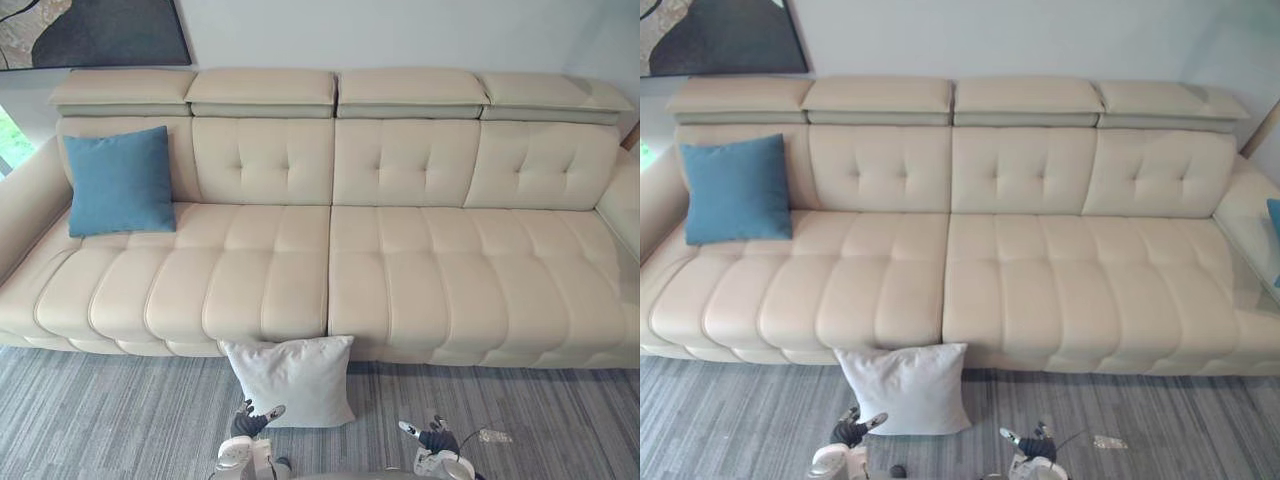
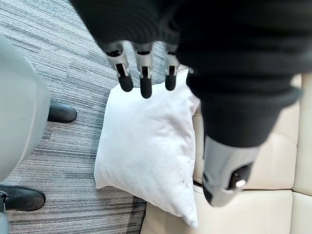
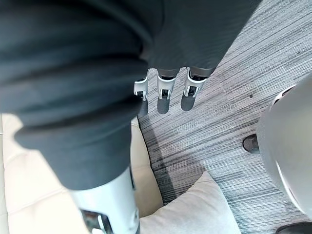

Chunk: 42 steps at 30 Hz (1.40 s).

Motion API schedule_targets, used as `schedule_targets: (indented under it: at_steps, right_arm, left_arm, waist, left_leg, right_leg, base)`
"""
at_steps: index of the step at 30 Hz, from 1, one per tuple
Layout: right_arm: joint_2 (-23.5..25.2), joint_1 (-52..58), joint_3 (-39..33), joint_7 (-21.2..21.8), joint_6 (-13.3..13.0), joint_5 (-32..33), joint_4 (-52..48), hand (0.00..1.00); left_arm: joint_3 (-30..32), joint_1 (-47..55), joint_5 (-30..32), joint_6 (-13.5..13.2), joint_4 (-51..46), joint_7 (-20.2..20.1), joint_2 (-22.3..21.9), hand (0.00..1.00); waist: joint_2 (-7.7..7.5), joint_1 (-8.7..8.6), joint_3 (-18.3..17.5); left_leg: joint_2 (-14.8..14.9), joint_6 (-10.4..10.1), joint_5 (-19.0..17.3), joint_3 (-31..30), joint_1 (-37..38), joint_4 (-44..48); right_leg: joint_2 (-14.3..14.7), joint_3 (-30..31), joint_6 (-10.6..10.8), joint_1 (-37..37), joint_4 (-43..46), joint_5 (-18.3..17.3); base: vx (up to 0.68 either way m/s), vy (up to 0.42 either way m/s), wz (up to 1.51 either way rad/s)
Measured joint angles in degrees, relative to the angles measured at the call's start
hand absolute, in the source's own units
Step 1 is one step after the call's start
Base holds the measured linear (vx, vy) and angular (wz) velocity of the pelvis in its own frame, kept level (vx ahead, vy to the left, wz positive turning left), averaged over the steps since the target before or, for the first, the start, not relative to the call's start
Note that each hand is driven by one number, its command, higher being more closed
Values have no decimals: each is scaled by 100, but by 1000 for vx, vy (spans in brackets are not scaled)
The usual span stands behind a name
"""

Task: Pick up cushions and gather them together orderly.

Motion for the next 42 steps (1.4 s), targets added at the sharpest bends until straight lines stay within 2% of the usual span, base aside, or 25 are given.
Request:
schedule_targets:
  at_steps: [2, 3, 4, 5, 7, 8, 11, 12, 14, 16, 17, 18, 20, 21, 23, 25, 28, 30, 32, 34, 36, 37, 38, 39, 42]
  right_arm:
    - [-39, -97, 63, -27, 3, 2, 79, 0]
    - [-58, -136, 49, -53, 5, 5, 101, 0]
    - [-85, -184, 26, -79, 22, 8, 97, 0]
    - [-105, -233, 24, -93, 44, 9, 93, 0]
    - [-132, -220, -11, -100, 43, 10, 77, 0]
    - [-136, -237, -111, -99, 43, 16, 74, 0]
    - [-36, -152, -146, -69, 67, 39, 94, 0]
    - [-14, -128, -149, -52, 69, 38, 94, 0]
    - [-21, -129, -171, -53, 72, 37, 95, 0]
    - [-29, -160, -194, -50, 124, 36, 82, 0]
    - [-66, -245, -154, -45, 124, 33, 81, 0]
    - [-87, -262, -128, -45, 117, 11, 77, 0]
    - [-42, -321, -92, -46, 108, -3, 90, 0]
    - [-12, -327, -87, -43, 108, -4, 118, 0]
    - [-15, -350, -93, -44, 107, -6, 156, 0]
    - [-40, -323, -105, -45, 107, -18, 225, 0]
    - [-156, -389, -153, -41, 90, -51, 306, 0]
    - [-163, -375, -161, -44, 96, -48, 309, 0]
    - [-155, -341, -135, -48, 96, -35, 295, 0]
    - [-154, -368, -134, -53, 97, 5, 205, 0]
    - [-154, -369, -102, -52, 92, 7, 62, 0]
    - [-163, -371, -86, -54, 102, 7, 60, 0]
    - [-132, -409, -46, -58, 110, 8, 23, 0]
    - [-131, -408, 8, -53, 117, 10, -21, 0]
    - [-96, -362, 117, -67, 128, 3, -21, 0]
  left_arm:
    - [-52, -43, -2, -5, -55, 3, -52, 0]
    - [-53, -74, -2, -4, -48, 4, -101, 0]
    - [-50, -149, -1, -5, -120, 9, -145, 0]
    - [-52, -115, 1, 1, -138, 11, -148, 0]
    - [-131, -77, 2, 2, -140, 14, -147, 0]
    - [-190, -83, 5, 2, -138, 9, -154, 0]
    - [-296, -36, 3, -4, -128, 17, -18, 0]
    - [-436, -16, 4, 3, -120, 8, 96, 0]
    - [-489, -15, 3, 2, -112, 0, 188, 0]
    - [-614, -70, 3, -1, -114, 2, 239, 0]
    - [-642, -71, 1, 0, -111, 0, 281, 0]
    - [-636, -66, -1, 5, -99, 3, 331, 0]
    - [-631, -62, -2, 5, -78, 2, 393, 0]
    - [-632, -64, -1, 4, -48, 0, 423, 0]
    - [-631, -78, -1, 5, -19, 0, 431, 0]
    - [-606, -72, 7, 5, 76, -4, 427, 0]
    - [-361, -156, 12, 18, 201, -6, 232, 0]
    - [-229, -185, 26, 20, 144, -18, 195, 0]
    - [-5, -167, 62, 17, -58, -38, 131, 0]
    - [43, -175, 110, 3, -152, -48, 53, 0]
    - [40, -188, 110, 0, -163, -52, -42, 0]
    - [40, -194, 109, -1, -156, -47, -84, 0]
    - [17, -292, 109, 14, -137, -39, -105, 0]
    - [7, -358, 109, 10, -144, -32, -115, 0]
    - [-24, -343, 108, 10, -148, 4, -83, 0]
  waist:
    - [0, -54, 9]
    - [7, -103, 40]
    - [70, -94, 110]
    - [44, -87, 190]
    - [42, -115, 187]
    - [67, -121, 218]
    - [-59, -98, 129]
    - [-162, -120, 74]
    - [-210, -137, 119]
    - [-251, -139, 298]
    - [-213, -144, 374]
    - [-193, -220, 419]
    - [-222, -285, 439]
    - [-269, -301, 442]
    - [-279, -315, 440]
    - [-332, -341, 405]
    - [-50, -321, 441]
    - [30, -322, 489]
    - [60, -243, 539]
    - [74, -170, 566]
    - [216, -151, 597]
    - [292, -89, 593]
    - [235, -68, 597]
    - [181, -78, 634]
    - [53, -46, 640]
  left_leg:
    - [-48, 49, 125, 41, -509, 202]
    - [33, 145, 122, 483, -655, 326]
    - [279, 272, -26, 1169, -793, 613]
    - [538, 311, -187, 1805, -769, 901]
    - [730, 282, -349, 2249, -597, 1066]
    - [716, 118, -418, 2449, -486, 994]
    - [183, 232, -279, 2422, -281, 380]
    - [-4, 299, -284, 2396, -258, 256]
    - [-149, 414, -362, 2384, -237, 270]
    - [-311, 510, -487, 2417, -73, 275]
    - [-304, 544, -523, 2429, 19, 275]
    - [-249, 568, -570, 2398, 117, 268]
    - [-207, 550, -613, 2332, 223, 230]
    - [-197, 524, -623, 2296, 324, 146]
    - [-186, 423, -626, 2290, 381, 124]
    - [-216, 360, -622, 2283, 410, 229]
    - [-11, 237, -697, 2101, 370, 417]
    - [361, 54, -913, 2070, 51, 1421]
    - [927, 184, -1021, 1979, -554, 3307]
    - [1030, 146, -1249, 1833, -728, 3425]
    - [996, 207, -1120, 1487, -816, 2650]
    - [888, -14, -998, 1152, -771, 2190]
    - [631, -81, -1040, 958, -680, 1953]
    - [515, -76, -1038, 841, -736, 1930]
    - [331, -74, -1039, 633, -757, 1944]
  right_leg:
    - [-214, -389, -3, -234, 124, -12]
    - [-287, -594, -10, -351, 144, -10]
    - [-353, -708, -13, -398, 224, -11]
    - [-501, -862, -9, -391, 330, -13]
    - [-705, -969, 66, -357, 414, -20]
    - [-825, -1036, 247, -273, 412, 9]
    - [-1075, -964, 462, -176, 13, 224]
    - [-1211, -957, 467, -186, -6, 240]
    - [-1368, -952, 475, -188, 91, 216]
    - [-1585, -781, 320, -258, 625, 188]
    - [-1632, -660, 5, -487, 1147, 283]
    - [-1577, -443, -162, -781, 1742, 380]
    - [-1290, -244, 70, -931, 2097, 189]
    - [-1040, -251, 103, -939, 2044, 32]
    - [-753, -416, 55, -1033, 1769, -70]
    - [-597, -568, -93, -930, 1147, -48]
    - [-335, -685, -107, -549, 606, -109]
    - [-178, -813, -133, -264, 428, -93]
    - [20, -790, -211, 159, 297, -129]
    - [36, -571, -251, 195, 407, -176]
    - [38, -311, -121, 123, 583, -258]
    - [58, -152, 34, -2, 744, -405]
    - [-59, 30, 152, -165, 824, -543]
    - [-132, 45, 167, -232, 802, -534]
    - [-233, 191, 238, -273, 766, -514]
  base:
    - [-103, 50, 93]
    - [-144, 93, 109]
    - [-82, 116, 94]
    - [-53, 118, 69]
    - [-18, 191, 57]
    - [-59, 268, 46]
    - [-50, 253, 23]
    - [-18, 209, 16]
    - [27, 166, 11]
    - [45, 187, -7]
    - [50, 154, -11]
    - [48, 126, -3]
    - [102, 0, 13]
    - [124, -67, 16]
    - [140, -85, 10]
    - [224, -124, 5]
    - [265, -122, 1]
    - [246, -106, 19]
    - [188, -28, -15]
    - [172, 85, -62]
    - [90, 125, -77]
    - [109, 171, -65]
    - [114, 203, -40]
    - [67, 172, -6]
    - [-22, 121, 4]
